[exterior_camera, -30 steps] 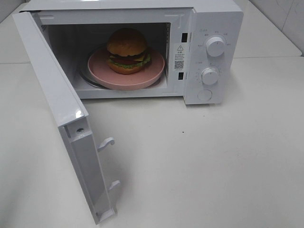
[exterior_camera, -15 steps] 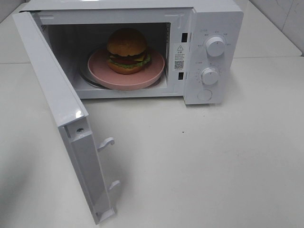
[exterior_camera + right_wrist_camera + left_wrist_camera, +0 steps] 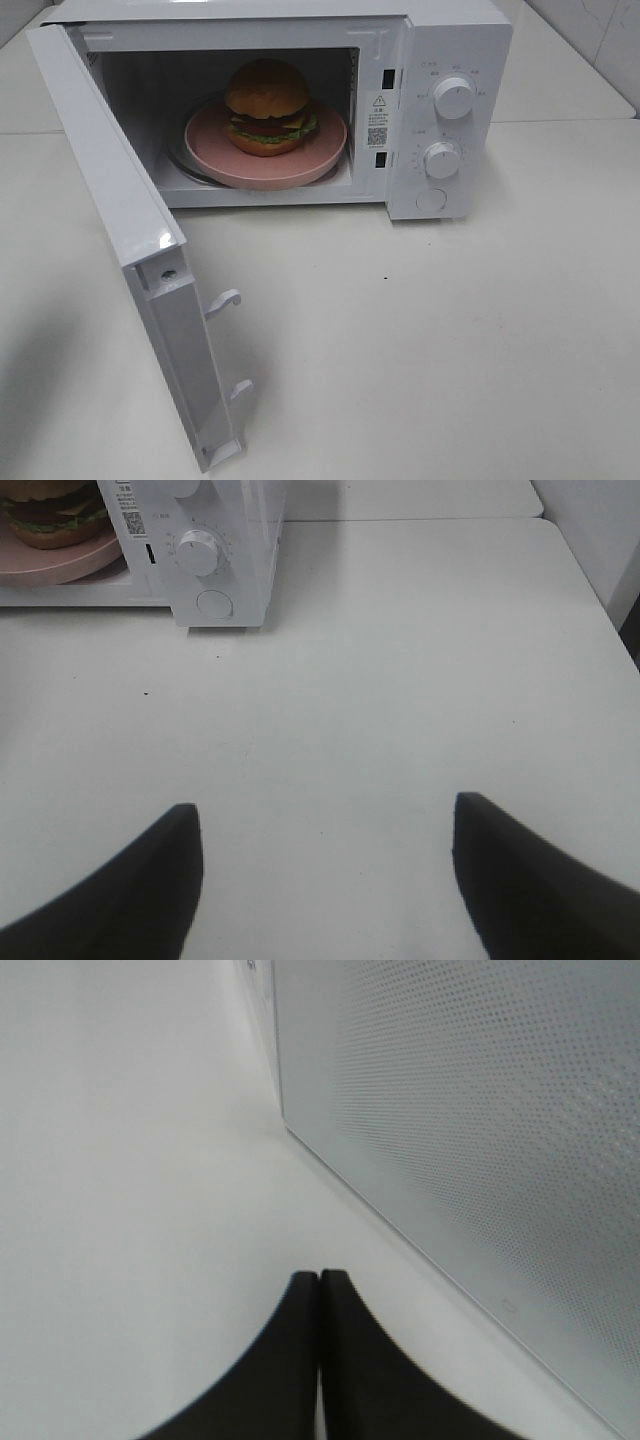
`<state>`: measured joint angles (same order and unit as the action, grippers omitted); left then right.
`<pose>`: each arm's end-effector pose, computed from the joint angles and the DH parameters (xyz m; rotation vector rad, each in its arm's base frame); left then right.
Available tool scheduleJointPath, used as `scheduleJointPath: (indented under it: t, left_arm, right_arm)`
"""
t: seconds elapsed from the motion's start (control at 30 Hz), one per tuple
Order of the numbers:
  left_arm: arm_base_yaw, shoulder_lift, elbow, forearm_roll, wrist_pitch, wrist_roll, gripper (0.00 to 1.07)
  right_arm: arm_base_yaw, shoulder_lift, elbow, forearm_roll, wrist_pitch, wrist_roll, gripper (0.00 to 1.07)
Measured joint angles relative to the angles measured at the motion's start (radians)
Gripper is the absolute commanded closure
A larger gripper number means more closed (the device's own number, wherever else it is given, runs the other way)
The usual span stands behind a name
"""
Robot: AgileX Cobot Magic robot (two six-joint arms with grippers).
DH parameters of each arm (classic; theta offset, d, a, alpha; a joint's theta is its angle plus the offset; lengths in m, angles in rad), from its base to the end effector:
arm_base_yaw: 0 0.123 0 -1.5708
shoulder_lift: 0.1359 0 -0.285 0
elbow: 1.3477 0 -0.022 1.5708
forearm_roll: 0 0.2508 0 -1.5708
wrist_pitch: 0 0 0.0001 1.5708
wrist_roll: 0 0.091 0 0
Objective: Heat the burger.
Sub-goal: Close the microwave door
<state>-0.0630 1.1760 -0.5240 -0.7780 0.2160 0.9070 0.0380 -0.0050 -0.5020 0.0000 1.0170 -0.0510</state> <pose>0.2170 -0.0275 0.2235 0.3100 2.2631 -0.1324 -0.0041 -0.0002 0.2814 -0.0887 1.9916 -0.0084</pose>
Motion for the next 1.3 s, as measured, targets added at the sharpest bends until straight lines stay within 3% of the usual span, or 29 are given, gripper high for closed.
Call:
scheduleJointPath:
  t: [0.3, 0.53, 0.77, 0.87, 1.3]
  left_arm:
    - [-0.178, 0.121, -0.002, -0.016, -0.178, 0.028, 1.06]
    - [-0.225, 0.196, -0.045, -0.021, -0.193, 0.029, 1.06]
    - [-0.240, 0.315, -0.179, -0.023, -0.178, 0.033, 1.06]
    - [-0.242, 0.324, -0.192, -0.023, -0.177, 0.033, 1.06]
    - [-0.372, 0.496, -0.381, -0.025, -0.179, 0.033, 1.06]
  right_arm:
    - [0.000, 0.000, 0.000, 0.000, 0.000, 0.000, 0.41]
    - [0.000, 0.000, 0.000, 0.000, 0.000, -0.001, 0.41]
    - [0.000, 0.000, 0.000, 0.000, 0.000, -0.005, 0.41]
    - [0.000, 0.000, 0.000, 0.000, 0.000, -0.005, 0.41]
    - [0.000, 0.000, 0.000, 0.000, 0.000, -0.005, 0.41]
